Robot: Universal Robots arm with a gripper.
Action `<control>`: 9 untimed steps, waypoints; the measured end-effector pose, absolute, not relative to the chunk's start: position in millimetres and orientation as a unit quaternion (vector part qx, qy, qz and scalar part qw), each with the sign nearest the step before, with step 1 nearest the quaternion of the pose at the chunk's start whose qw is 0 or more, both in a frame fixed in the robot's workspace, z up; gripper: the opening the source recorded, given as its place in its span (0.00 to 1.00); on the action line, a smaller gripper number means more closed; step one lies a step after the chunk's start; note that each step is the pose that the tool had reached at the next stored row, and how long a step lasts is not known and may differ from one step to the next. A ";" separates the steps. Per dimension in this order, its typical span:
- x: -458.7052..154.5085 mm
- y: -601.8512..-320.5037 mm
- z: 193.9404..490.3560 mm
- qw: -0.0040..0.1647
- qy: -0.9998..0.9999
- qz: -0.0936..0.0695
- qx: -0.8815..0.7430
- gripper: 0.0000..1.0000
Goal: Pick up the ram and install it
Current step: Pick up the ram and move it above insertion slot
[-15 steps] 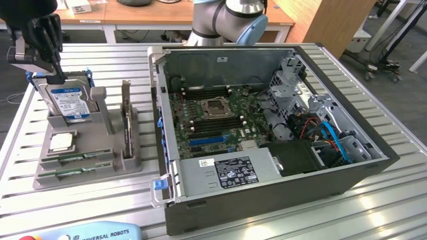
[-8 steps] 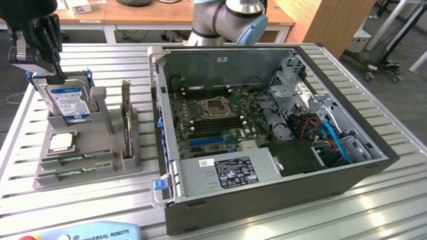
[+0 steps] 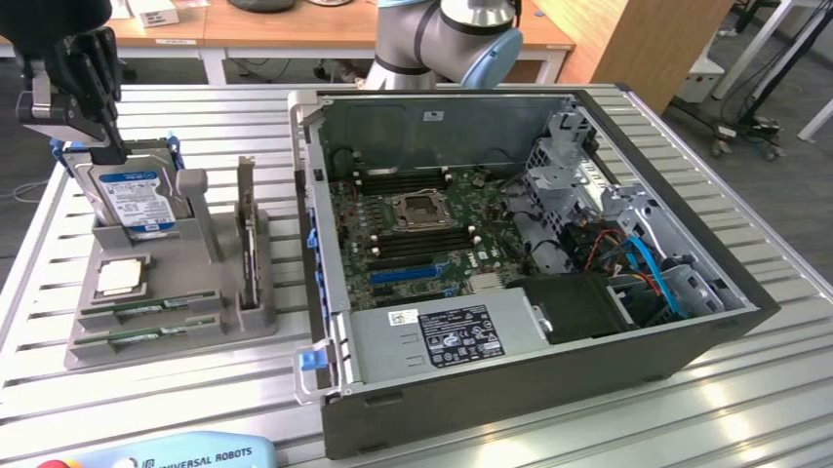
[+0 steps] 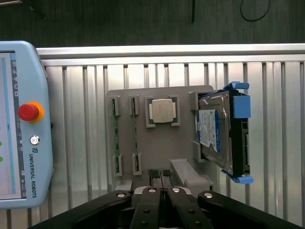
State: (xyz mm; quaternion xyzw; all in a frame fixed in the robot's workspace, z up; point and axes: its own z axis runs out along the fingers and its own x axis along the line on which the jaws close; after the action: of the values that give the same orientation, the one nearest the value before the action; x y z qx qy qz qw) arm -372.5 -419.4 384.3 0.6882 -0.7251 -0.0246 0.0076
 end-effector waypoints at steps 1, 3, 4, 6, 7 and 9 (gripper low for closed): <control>-372.5 -419.4 384.3 0.008 -0.725 -0.025 0.688 0.10; -372.5 -419.4 384.3 0.008 -0.725 -0.025 0.689 0.10; -372.5 -419.4 384.3 0.008 -0.724 -0.025 0.689 0.10; -372.5 -419.4 384.3 0.008 -0.721 -0.025 0.692 0.10; -372.5 -419.4 384.3 0.008 -0.720 -0.025 0.694 0.10; -372.5 -419.4 384.3 0.008 -0.716 -0.025 0.698 0.10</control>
State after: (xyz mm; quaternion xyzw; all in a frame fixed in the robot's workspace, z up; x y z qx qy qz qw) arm -372.5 -419.4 384.3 0.6975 -0.7161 -0.0245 0.0079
